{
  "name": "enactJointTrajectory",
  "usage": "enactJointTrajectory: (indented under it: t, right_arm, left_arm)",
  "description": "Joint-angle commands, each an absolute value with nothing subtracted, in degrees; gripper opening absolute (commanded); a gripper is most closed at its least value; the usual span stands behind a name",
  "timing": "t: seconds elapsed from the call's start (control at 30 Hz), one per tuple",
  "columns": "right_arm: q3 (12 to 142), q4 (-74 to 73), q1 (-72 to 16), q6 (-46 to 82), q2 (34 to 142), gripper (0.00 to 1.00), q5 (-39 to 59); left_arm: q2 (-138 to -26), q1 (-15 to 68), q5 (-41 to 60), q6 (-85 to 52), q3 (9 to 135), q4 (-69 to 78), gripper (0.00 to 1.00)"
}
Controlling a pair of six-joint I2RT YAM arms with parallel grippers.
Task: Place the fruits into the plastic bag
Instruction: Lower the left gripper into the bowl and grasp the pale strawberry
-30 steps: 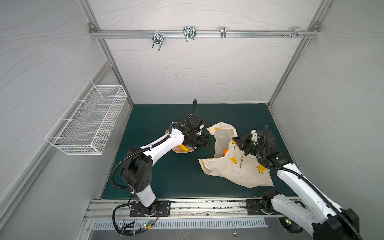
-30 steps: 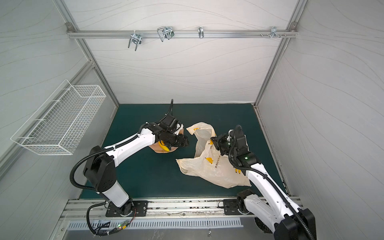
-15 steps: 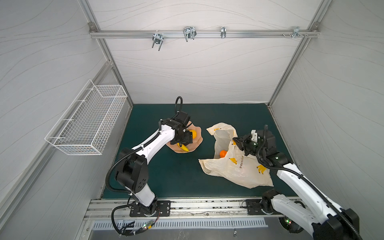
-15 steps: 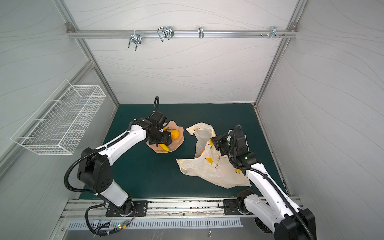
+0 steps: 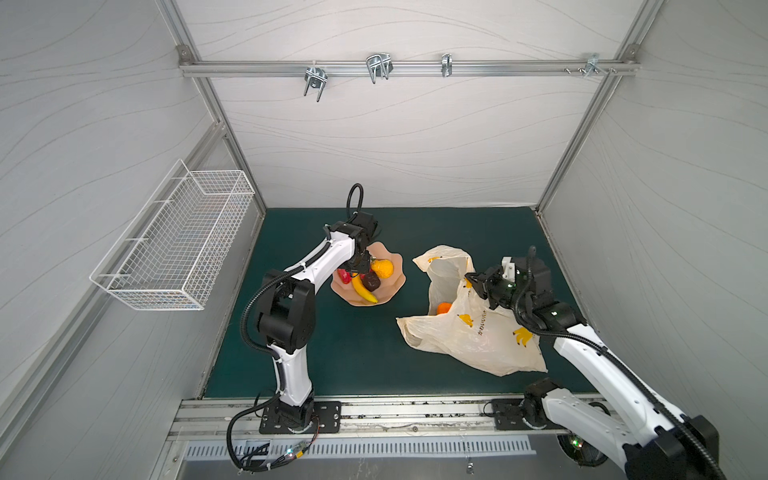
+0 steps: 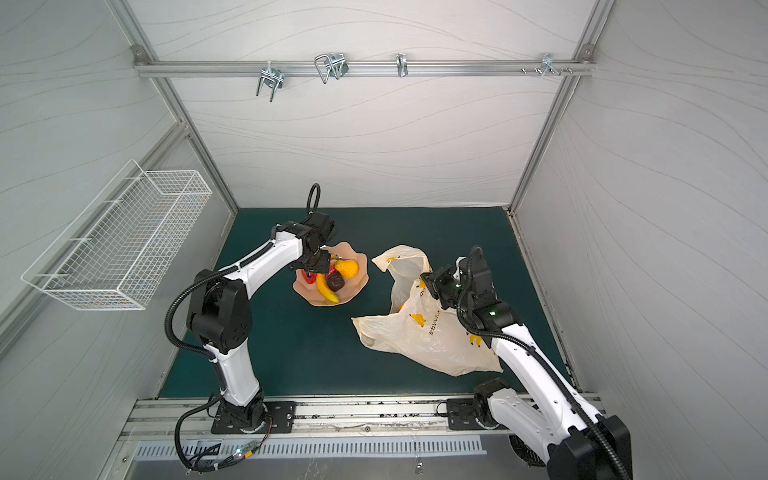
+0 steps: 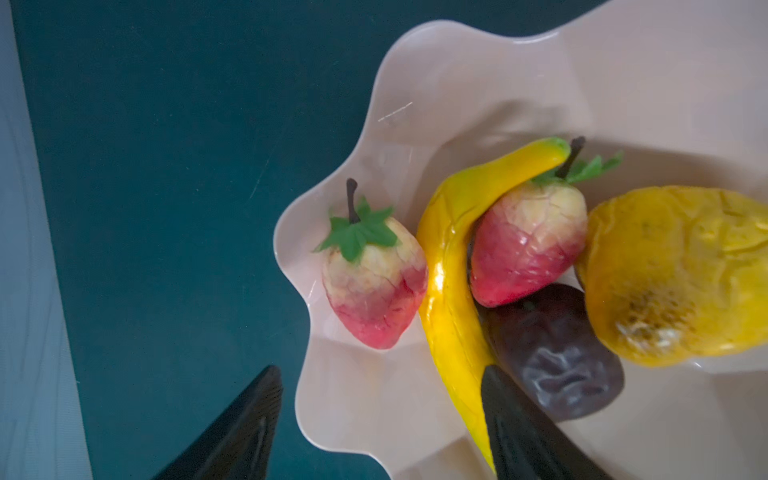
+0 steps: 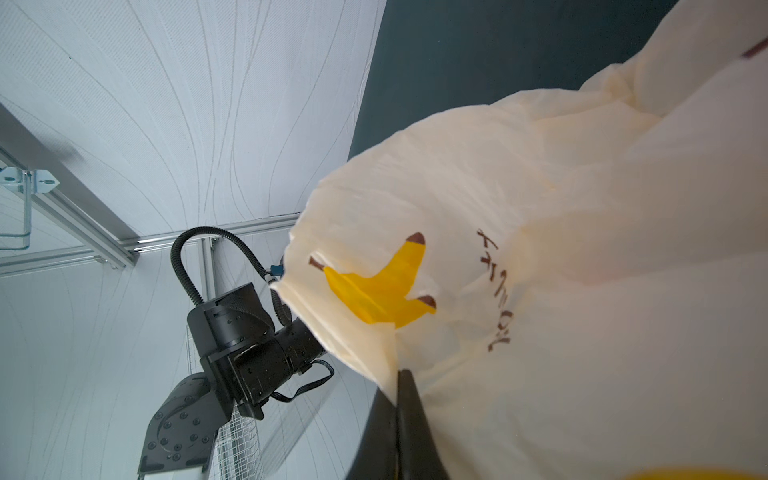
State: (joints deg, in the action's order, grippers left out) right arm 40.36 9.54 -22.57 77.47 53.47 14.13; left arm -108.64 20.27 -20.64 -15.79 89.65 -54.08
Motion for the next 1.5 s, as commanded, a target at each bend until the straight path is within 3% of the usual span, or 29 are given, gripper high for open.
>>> enactJointTrajectory:
  t: [0.0,0.87,1.47]
  right_arm:
    - [41.6,10.2,-22.2,77.2,53.3,0.0,14.4]
    - [41.6,11.1,-22.2,76.8,52.1,0.0,14.2]
    - [42.3,11.4,-22.2,76.1,52.8,0.0,14.1]
  left_arm:
    - [-111.3,19.6,-24.2,-14.4,93.1,-55.2,0.76]
    - [-119.3,19.0,-23.8,-13.0,95.5,-53.5,0.7]
    - [-113.4,18.9,-20.4,-14.1,91.1,-52.5,0.39]
